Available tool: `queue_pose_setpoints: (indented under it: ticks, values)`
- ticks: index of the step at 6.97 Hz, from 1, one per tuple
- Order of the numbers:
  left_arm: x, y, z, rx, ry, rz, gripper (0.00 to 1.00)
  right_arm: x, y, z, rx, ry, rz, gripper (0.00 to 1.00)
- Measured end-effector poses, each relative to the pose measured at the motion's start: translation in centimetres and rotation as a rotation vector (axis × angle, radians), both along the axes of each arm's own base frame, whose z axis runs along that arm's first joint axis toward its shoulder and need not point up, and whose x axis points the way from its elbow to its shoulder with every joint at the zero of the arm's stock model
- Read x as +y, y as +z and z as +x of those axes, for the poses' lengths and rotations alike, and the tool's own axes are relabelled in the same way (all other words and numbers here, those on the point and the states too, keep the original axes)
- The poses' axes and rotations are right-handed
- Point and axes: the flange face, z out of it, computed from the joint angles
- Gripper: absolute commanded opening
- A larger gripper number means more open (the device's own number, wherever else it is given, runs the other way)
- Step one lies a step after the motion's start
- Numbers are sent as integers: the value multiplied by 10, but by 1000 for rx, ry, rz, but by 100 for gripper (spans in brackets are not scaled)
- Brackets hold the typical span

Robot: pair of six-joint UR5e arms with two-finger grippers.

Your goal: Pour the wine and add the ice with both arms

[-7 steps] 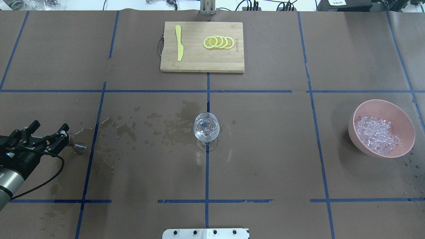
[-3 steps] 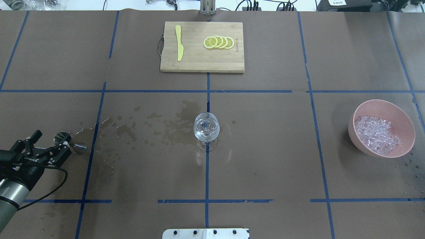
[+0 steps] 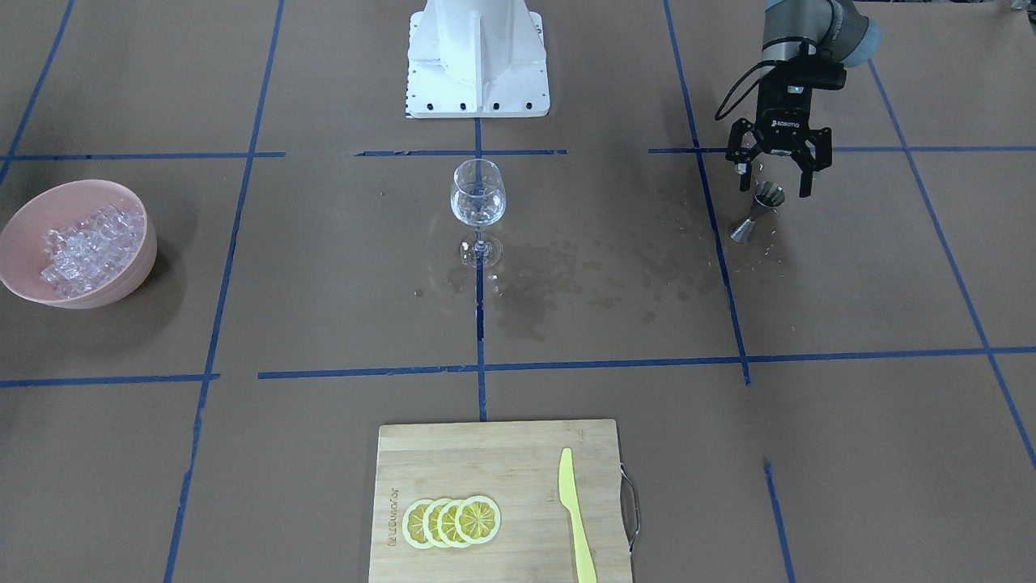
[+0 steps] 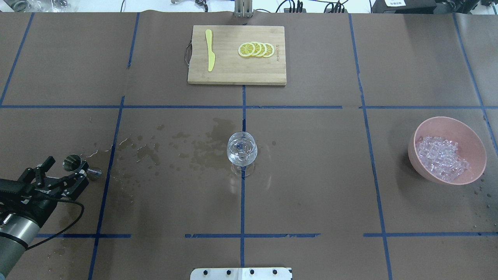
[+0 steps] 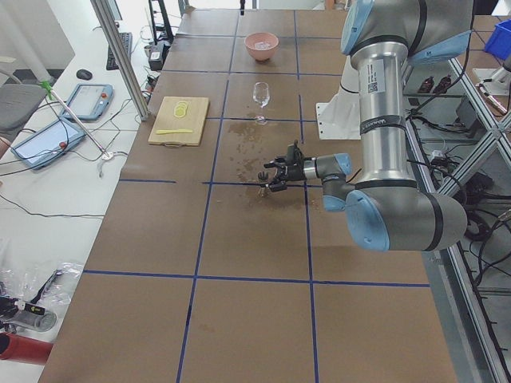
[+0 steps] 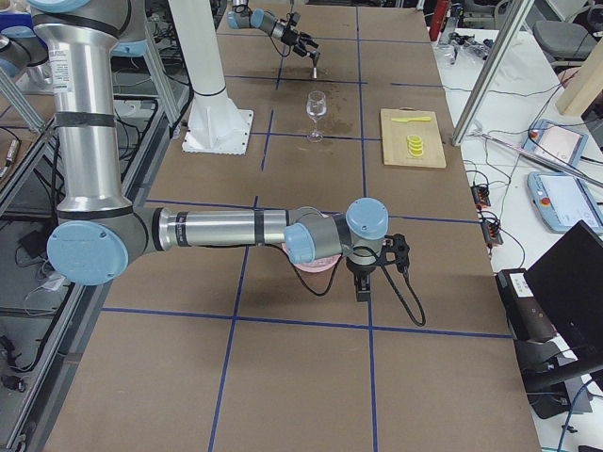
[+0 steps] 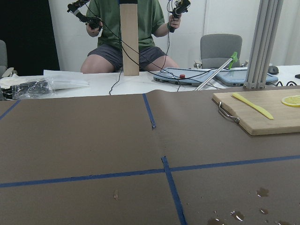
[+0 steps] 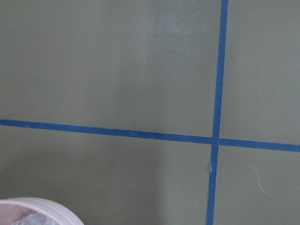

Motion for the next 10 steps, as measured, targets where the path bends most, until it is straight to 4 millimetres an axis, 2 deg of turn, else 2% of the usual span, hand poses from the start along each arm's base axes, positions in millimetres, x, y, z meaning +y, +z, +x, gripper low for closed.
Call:
queue_pose_setpoints:
  ticks: [5,10]
  values:
    - [-2,35,38,-1,-30,16,99,0,3,0,2,1,-5,100]
    - [-2,43,48,-10,-31,16,77,0,2,0,2,1,-5,100]
